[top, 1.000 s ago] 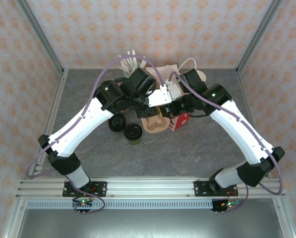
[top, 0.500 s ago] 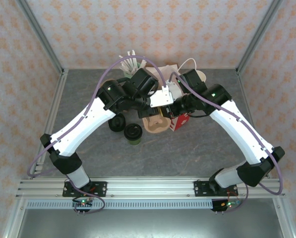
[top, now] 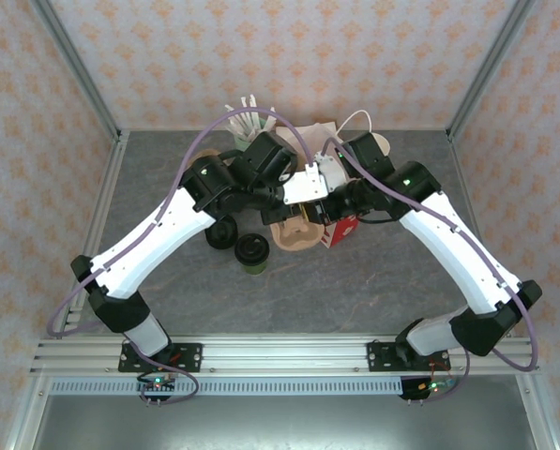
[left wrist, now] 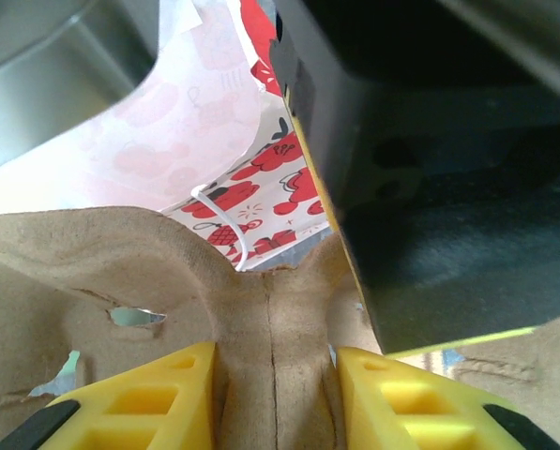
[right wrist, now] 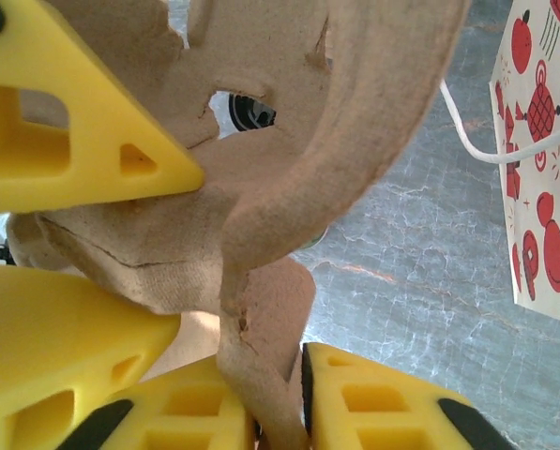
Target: Pack the takeout coffee
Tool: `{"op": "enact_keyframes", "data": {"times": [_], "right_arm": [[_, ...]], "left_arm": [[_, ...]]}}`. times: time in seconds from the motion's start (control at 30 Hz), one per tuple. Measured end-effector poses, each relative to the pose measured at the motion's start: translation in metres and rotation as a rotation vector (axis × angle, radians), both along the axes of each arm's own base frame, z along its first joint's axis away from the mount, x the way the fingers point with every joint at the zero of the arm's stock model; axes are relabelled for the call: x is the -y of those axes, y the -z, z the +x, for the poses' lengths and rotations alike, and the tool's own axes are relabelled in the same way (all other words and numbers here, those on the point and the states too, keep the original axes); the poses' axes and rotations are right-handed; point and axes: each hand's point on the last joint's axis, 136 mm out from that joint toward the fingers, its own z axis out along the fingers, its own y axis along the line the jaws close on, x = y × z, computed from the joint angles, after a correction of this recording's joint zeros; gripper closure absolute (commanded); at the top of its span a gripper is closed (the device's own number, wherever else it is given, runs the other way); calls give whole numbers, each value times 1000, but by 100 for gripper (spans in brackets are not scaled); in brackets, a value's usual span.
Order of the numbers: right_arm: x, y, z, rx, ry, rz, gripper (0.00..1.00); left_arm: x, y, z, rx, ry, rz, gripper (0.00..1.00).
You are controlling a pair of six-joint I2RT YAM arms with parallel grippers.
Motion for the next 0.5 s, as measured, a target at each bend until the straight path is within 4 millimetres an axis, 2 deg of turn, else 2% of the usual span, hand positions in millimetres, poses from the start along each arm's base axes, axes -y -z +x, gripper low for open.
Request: {"op": "enact_keyframes", "data": {"times": [0.2,0.5], "right_arm": [[5,-8,-1,41,15,16,58],[8,-19,-13,100,-2,79,51]], "left_arm": [[-5,-5,-4,2,-4,-20,67],[-21,0,10,-32,-85,-37,67]]}}
